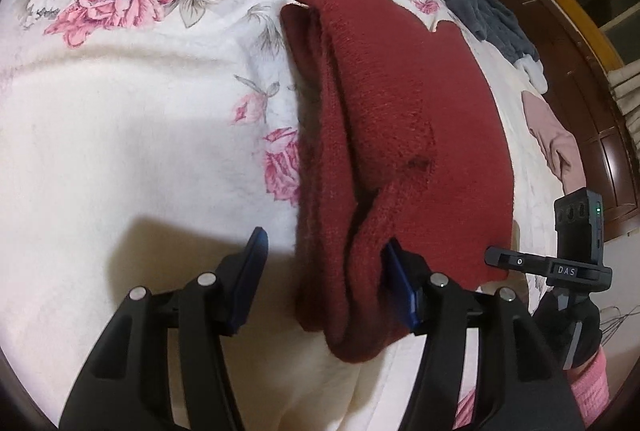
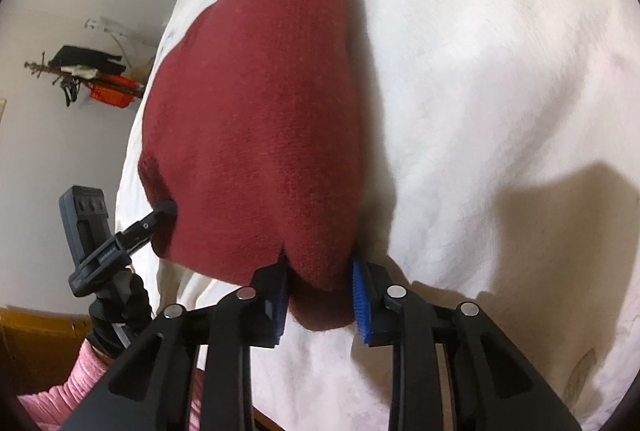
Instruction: Fold small clothes
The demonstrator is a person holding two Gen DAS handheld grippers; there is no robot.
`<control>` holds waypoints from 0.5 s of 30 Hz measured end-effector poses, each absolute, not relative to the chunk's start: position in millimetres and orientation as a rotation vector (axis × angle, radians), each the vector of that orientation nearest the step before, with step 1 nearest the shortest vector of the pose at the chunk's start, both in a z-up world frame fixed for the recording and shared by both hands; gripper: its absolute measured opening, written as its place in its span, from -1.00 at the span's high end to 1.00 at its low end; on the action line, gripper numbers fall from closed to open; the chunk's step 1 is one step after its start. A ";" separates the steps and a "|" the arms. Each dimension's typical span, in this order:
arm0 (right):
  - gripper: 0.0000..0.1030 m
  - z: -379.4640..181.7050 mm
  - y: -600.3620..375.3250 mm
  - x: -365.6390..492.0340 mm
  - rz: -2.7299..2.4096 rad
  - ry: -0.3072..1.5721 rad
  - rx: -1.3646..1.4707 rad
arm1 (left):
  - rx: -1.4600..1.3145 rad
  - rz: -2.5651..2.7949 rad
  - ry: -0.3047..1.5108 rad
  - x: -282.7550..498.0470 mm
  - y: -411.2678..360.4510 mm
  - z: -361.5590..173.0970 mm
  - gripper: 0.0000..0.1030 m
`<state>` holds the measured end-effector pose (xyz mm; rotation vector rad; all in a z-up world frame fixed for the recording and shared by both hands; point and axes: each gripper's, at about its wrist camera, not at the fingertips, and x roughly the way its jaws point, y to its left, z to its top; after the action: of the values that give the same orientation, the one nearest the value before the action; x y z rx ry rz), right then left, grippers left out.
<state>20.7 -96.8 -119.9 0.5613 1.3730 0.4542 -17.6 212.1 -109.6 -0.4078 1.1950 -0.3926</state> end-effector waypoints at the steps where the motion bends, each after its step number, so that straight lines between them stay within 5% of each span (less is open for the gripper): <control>1: 0.39 -120.7 -97.0 20.4 0.450 1.372 0.567 | -0.412 -0.391 1.197 -18.2 213.1 -109.0 -0.11; 9: -0.16 -90.6 -107.2 -2.4 0.343 1.301 0.425 | -0.339 -0.347 1.166 -43.2 205.8 -70.4 -0.11; 15: -0.56 -51.5 -103.5 -33.8 0.229 1.207 0.270 | -0.300 -0.285 1.118 -72.6 205.5 -35.0 -0.42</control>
<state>-33.8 -103.5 -51.5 0.2703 1.2075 0.2286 -72.6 205.5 -35.0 -0.2998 1.1181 -0.2850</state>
